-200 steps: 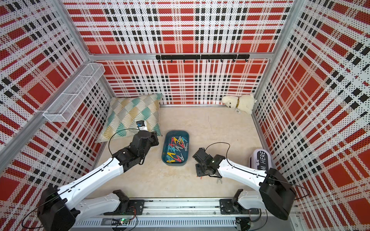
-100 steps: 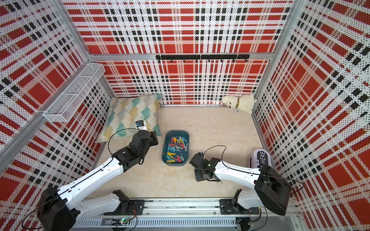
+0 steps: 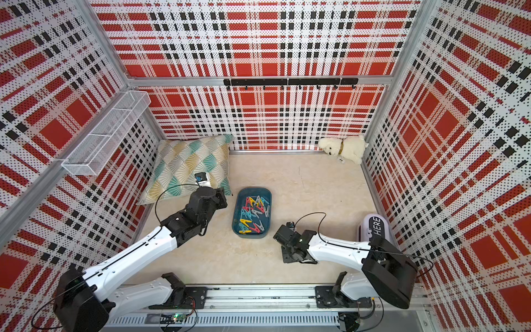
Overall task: Put the clothespins into the storage box
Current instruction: Pick up the clothespin from the center of the board, then place the clothespin in the storage box.
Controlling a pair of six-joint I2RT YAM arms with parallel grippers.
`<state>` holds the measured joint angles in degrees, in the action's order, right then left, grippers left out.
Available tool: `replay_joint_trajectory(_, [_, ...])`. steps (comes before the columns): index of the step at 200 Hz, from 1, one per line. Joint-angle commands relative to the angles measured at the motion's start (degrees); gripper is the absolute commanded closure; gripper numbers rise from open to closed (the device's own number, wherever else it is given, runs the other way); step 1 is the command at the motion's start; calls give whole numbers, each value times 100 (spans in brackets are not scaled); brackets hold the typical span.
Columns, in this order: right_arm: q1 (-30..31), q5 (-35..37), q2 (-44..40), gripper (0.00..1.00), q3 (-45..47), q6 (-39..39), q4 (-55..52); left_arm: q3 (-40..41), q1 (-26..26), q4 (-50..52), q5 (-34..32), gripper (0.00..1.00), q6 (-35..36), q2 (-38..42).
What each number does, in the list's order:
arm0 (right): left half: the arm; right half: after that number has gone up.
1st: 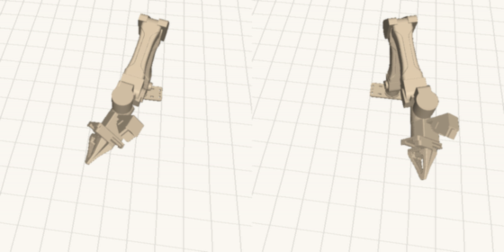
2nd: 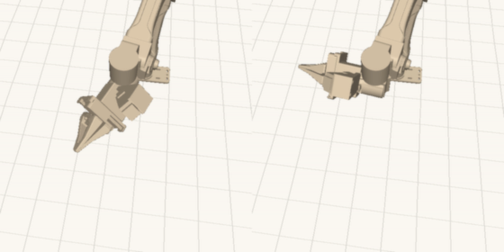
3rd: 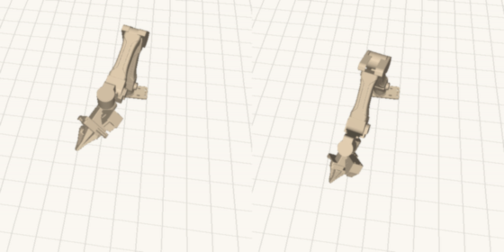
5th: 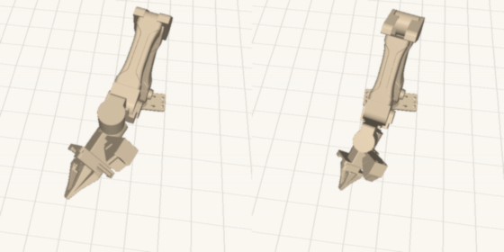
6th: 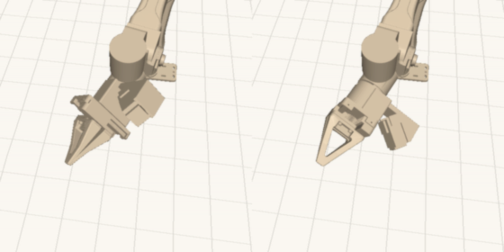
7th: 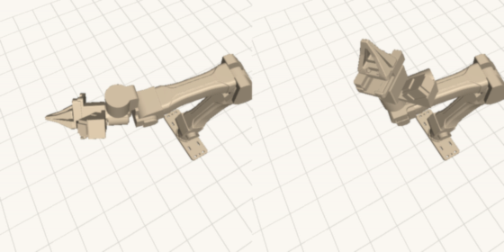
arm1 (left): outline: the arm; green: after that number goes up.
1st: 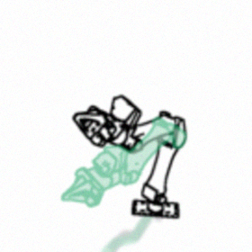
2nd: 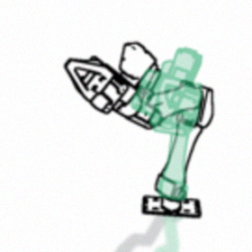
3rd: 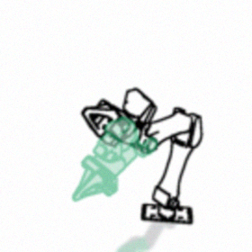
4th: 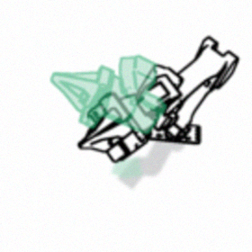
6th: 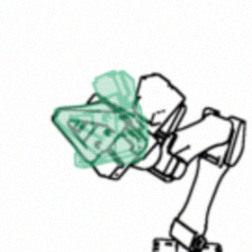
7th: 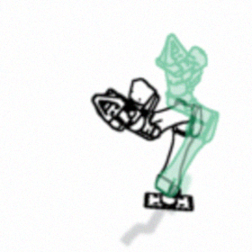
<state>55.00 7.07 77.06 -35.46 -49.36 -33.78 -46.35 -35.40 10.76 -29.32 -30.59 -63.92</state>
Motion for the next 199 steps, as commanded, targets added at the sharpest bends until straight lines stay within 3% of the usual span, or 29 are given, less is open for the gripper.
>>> replay_joint_trajectory(1, [31, 205, 214, 86, -91, -9, 105, -29, 32, -118, 23, 62, 62, 78])
replay_joint_trajectory(38, [15, 668, 77, 90, -711, 320, -528, -66, 88, -119, 22, 62, 88, 98])
replay_joint_trajectory(71, [-434, 963, -77, 90, -1345, 866, -908, -102, 137, -194, 102, 62, 97, 61])
replay_joint_trajectory(108, [-666, 1199, 495, 90, -2553, 1601, -940, -198, 104, -226, 216, 62, 97, -89])
replay_joint_trajectory(159, [-543, 76, 1608, 89, -3696, 2647, -268, -292, 59, -163, 182, 62, 88, -106])
replay_joint_trajectory(199, [-179, -231, 2584, 90, -4475, 3246, -574, -352, 77, -111, 138, 62, 97, -117])
